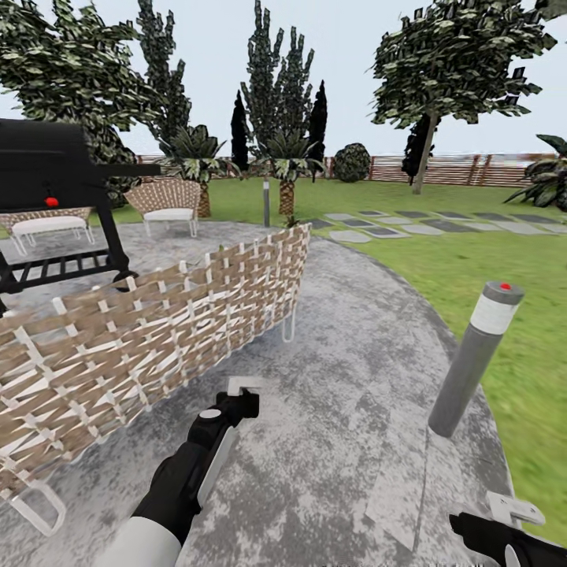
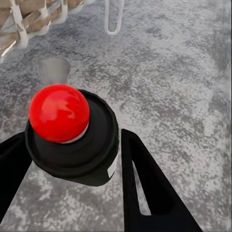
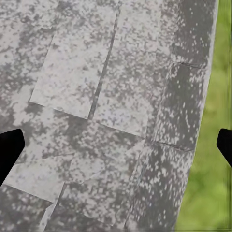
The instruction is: Pick up the pesticide atomizer in the garden and spray insectifuge to fully cover both potted plants in the garden.
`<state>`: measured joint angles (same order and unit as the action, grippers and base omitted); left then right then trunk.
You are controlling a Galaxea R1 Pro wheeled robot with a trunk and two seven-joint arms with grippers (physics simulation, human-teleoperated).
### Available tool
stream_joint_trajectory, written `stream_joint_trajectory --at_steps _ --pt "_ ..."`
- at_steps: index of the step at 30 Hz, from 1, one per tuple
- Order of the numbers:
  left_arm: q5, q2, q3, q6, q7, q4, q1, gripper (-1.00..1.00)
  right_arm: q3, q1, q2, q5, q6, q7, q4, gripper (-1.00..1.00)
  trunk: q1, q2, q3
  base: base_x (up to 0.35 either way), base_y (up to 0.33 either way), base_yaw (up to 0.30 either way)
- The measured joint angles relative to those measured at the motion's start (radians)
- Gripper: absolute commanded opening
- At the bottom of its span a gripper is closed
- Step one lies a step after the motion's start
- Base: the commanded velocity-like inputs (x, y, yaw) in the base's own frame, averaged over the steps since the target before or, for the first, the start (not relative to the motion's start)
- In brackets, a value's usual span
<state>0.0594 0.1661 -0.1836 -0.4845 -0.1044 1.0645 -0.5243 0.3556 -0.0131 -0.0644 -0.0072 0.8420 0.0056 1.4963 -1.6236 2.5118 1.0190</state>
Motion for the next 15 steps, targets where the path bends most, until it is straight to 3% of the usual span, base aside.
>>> stream_joint_trajectory --at_steps 5,15 --pt "0.0 0.0 -0.001 0.0 0.0 0.0 0.0 -1.0 0.0 0.0 0.0 0.0 0.0 0.0 0.0 1.0 0.0 0.0 0.0 0.058 0.042 -0.3" --pt "0.0 0.0 -0.001 0.0 0.0 0.0 0.0 -1.0 0.0 0.0 0.0 0.0 0.0 0.0 0.0 1.0 0.0 0.0 0.0 0.244 0.215 -0.3"
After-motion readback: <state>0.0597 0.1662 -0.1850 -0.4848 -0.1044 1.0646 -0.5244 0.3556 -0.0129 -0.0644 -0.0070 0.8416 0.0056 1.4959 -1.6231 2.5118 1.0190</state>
